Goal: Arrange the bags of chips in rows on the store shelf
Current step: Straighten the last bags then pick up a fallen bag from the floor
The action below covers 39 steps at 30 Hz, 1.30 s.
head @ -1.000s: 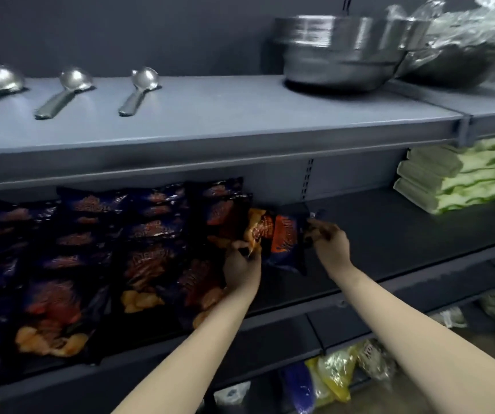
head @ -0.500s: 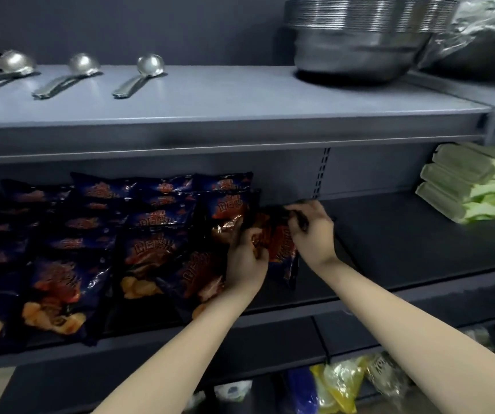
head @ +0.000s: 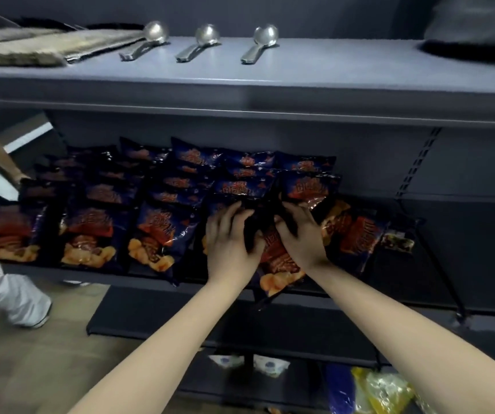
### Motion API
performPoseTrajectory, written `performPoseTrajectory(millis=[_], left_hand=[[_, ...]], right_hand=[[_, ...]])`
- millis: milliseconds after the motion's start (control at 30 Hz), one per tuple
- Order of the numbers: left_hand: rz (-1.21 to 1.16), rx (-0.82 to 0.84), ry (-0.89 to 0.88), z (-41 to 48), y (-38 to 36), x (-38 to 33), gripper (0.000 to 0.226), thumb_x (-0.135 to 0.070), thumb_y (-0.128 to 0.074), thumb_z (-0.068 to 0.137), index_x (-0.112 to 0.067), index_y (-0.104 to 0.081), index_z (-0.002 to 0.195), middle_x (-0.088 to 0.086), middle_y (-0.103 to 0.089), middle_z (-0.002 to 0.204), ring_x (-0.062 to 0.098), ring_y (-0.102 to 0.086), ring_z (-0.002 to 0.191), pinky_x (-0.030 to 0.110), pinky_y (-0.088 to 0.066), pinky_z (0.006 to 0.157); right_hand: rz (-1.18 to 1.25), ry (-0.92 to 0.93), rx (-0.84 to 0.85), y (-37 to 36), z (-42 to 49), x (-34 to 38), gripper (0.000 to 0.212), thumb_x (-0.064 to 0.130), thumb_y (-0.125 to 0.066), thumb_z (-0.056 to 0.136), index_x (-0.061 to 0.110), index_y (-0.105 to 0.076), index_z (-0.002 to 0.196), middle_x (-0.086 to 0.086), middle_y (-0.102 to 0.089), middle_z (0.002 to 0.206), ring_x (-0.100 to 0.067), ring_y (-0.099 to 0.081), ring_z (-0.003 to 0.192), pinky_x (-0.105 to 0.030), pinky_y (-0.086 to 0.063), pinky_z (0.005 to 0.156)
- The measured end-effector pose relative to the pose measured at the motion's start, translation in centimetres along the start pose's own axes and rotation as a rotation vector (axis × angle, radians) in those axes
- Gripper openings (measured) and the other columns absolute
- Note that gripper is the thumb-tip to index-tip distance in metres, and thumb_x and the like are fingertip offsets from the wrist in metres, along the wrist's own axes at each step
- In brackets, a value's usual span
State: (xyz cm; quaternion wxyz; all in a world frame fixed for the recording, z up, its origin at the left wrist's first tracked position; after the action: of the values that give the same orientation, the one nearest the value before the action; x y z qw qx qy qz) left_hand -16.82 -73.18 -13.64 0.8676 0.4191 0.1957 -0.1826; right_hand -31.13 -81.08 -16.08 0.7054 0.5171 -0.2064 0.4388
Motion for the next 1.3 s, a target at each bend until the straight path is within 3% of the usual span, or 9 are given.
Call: performPoseTrajectory(millis=[100,267,467,700,800,867,1067,1200,1300], left_hand=[[-0.094,0.065,0.074,-1.8,-0.8,1.0,0.051,-0.033,-0.058,0.082,-0.019,-0.042,0.128,0.011,-0.036,0.143,0.031,-0.032,0.132,0.039,-0.033,0.103],[-0.241,0.019,-0.007,-2.3,0.2,0.8,0.050,-0.015,-0.059,0.080,-0.018,-0.042,0.127,0.009,-0.029,0.144,0.018,-0.026,0.135,0.022,-0.022,0.110],[-0.119,0.007,-0.081,2.2,3.4,1.8,0.041,-0.025,-0.042,0.089,-0.008,-0.051,0.125,0.014,-0.035,0.140,0.024,-0.023,0.128,0.031,-0.023,0.106],[0.294,0.287,-0.265,5.0,1.7,3.1,0.062,-0.049,-0.021,0.094,-0.007,-0.055,0.124,0.013,-0.041,0.139,0.032,-0.027,0.131,0.043,-0.022,0.113],[0.445,0.219,-0.345,4.4,0.7,3.1,0.056,-0.043,-0.025,0.096,-0.005,-0.062,0.115,0.015,-0.052,0.129,0.031,-0.038,0.123,0.042,-0.011,0.114],[0.447,0.125,-0.358,3.8,0.6,2.7,0.046,-0.035,-0.031,0.098,-0.005,-0.064,0.112,0.015,-0.055,0.126,0.031,-0.045,0.121,0.045,-0.014,0.114],[0.392,0.042,-0.238,2.3,0.9,2.7,0.045,-0.032,-0.033,0.098,-0.007,-0.055,0.127,0.013,-0.045,0.142,0.029,-0.034,0.135,0.044,-0.006,0.116],[0.415,-0.022,-0.145,1.8,3.0,4.3,0.053,-0.038,-0.032,0.096,-0.012,-0.035,0.142,0.013,-0.023,0.153,0.030,-0.013,0.141,0.044,0.003,0.116],[0.436,-0.009,-0.035,1.3,3.8,7.1,0.056,-0.041,-0.028,0.095,-0.016,-0.028,0.145,0.012,-0.015,0.156,0.032,-0.011,0.142,0.046,0.002,0.115]], right_hand=[[0.021,-0.042,0.017,-0.9,-0.5,-0.3,0.045,0.032,-0.054,0.092,0.019,-0.046,0.134,-0.006,-0.051,0.131,-0.016,-0.045,0.123,-0.019,-0.031,0.100],[0.068,0.029,-0.015,-1.5,-1.2,2.4,0.043,0.007,-0.050,0.091,0.017,-0.047,0.133,-0.004,-0.047,0.132,0.005,-0.032,0.113,0.008,-0.015,0.091],[0.158,0.067,-0.165,-2.0,-1.5,5.6,0.032,0.004,-0.050,0.091,0.013,-0.055,0.122,0.000,-0.040,0.125,-0.010,-0.041,0.117,-0.001,-0.023,0.096],[0.153,0.106,-0.238,-2.5,-2.5,6.1,0.027,0.003,-0.057,0.089,0.005,-0.056,0.116,-0.013,-0.040,0.126,0.002,-0.034,0.109,0.005,-0.022,0.091],[0.139,0.057,-0.225,-3.1,-2.9,5.1,0.026,0.003,-0.056,0.090,0.006,-0.055,0.115,-0.013,-0.039,0.127,-0.002,-0.035,0.112,0.006,-0.021,0.092],[0.149,0.017,-0.224,-3.6,-3.1,4.4,0.025,0.004,-0.055,0.091,0.007,-0.055,0.115,-0.008,-0.037,0.125,-0.010,-0.041,0.113,0.005,-0.023,0.092],[0.123,0.016,-0.303,-4.2,-3.4,4.2,0.021,-0.001,-0.054,0.089,0.003,-0.054,0.110,-0.001,-0.034,0.118,-0.005,-0.040,0.107,0.002,-0.026,0.093],[0.113,0.020,-0.318,-4.8,-2.9,4.2,0.021,-0.002,-0.052,0.089,0.003,-0.054,0.110,-0.013,-0.040,0.118,-0.013,-0.043,0.109,-0.002,-0.029,0.095],[0.117,0.007,-0.325,-5.0,-2.7,3.8,0.021,0.003,-0.049,0.091,0.004,-0.055,0.111,-0.016,-0.042,0.119,-0.024,-0.047,0.112,-0.026,-0.040,0.099]])
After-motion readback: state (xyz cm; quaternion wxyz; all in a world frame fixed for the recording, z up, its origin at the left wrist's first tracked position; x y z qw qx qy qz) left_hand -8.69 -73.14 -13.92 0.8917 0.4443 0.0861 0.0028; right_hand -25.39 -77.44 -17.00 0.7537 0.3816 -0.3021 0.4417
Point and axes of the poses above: each hand's wrist, its own z-axis towards the middle knuckle, its own y-axis out of the back of the hand, x = y × z, the point moved 9 cm from there along z, towards the middle knuckle
